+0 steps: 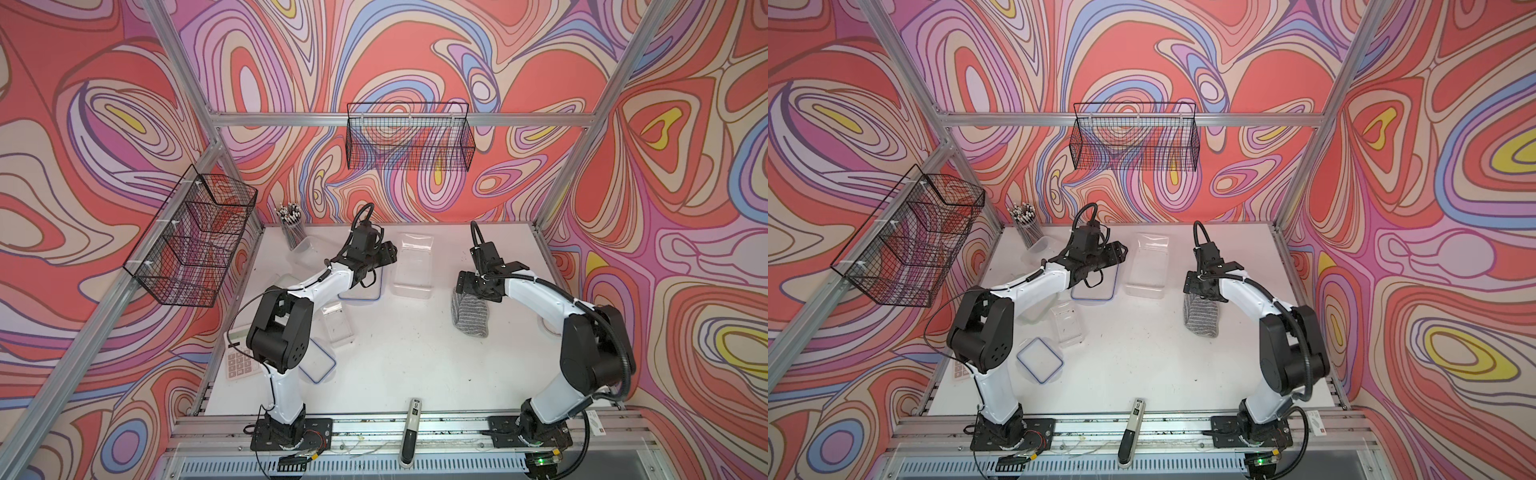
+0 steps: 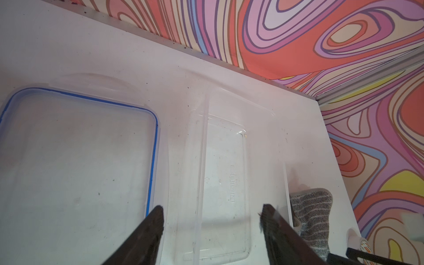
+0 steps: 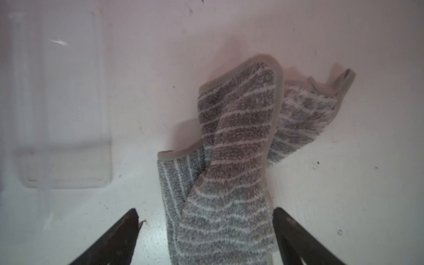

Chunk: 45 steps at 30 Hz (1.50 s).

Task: Wipe the insides of the lunch boxes
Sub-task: Pick up the cleaning item at the center of the board, then move the lunch box to the center of the board, then wipe the dirt inside the lunch box.

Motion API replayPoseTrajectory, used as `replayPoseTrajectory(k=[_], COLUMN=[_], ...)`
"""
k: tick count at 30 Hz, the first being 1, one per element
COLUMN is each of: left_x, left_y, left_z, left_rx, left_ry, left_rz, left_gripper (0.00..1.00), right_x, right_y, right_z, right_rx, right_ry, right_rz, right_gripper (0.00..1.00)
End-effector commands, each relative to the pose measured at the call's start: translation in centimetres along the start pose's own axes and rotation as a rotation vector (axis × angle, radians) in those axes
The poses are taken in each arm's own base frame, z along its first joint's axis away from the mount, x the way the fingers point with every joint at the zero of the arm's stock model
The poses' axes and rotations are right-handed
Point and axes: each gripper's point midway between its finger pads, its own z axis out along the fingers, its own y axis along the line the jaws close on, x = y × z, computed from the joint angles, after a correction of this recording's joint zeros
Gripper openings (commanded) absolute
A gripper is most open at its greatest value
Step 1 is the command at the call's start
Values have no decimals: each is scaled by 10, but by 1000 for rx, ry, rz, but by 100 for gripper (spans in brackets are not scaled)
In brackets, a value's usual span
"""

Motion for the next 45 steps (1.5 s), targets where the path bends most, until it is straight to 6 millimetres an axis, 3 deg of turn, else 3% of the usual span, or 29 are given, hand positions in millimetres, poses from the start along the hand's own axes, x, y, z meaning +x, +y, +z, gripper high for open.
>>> replayPoseTrajectory(k=[1, 5, 8, 11, 13, 17, 23, 30, 36, 40, 45], left_x=[20, 32, 39, 41, 42, 45, 48, 48, 52, 57, 63], left_y=[13, 20, 21, 21, 22, 24, 24, 21, 17, 13, 4], left_z=[18, 34, 39, 41, 41, 43, 49, 48, 42, 39, 30], left_rx=[-24, -44, -32, -18, -19, -24, -23, -15, -24, -27, -38], left_ry=[91, 149, 171, 165, 167, 175, 193, 189, 176, 179, 169], left_rz=[16, 23, 16, 9, 11, 21, 24, 25, 39, 41, 60], left_gripper=[71, 71, 68, 59, 53, 45, 37, 26, 12, 9, 6], right_x=[13, 23, 27, 27, 22, 8, -30, -81, -113, -119, -113], right_y=[-3, 1, 4, 3, 2, 2, 16, 52, 94, 132, 178], right_z=[16, 35, 40, 41, 36, 18, -38, -118, -169, -177, -150], right_rx=[19, 0, -23, -16, -7, -1, -85, -304, -493, -623, -690], right_ry=[72, 117, 128, 128, 116, 68, -92, -312, -435, -437, -361], right_rz=[-2, 10, 20, 19, 13, 6, 1, -16, -62, -97, -150], right_gripper=[95, 82, 63, 21, 0, 0, 0, 0, 0, 0, 0])
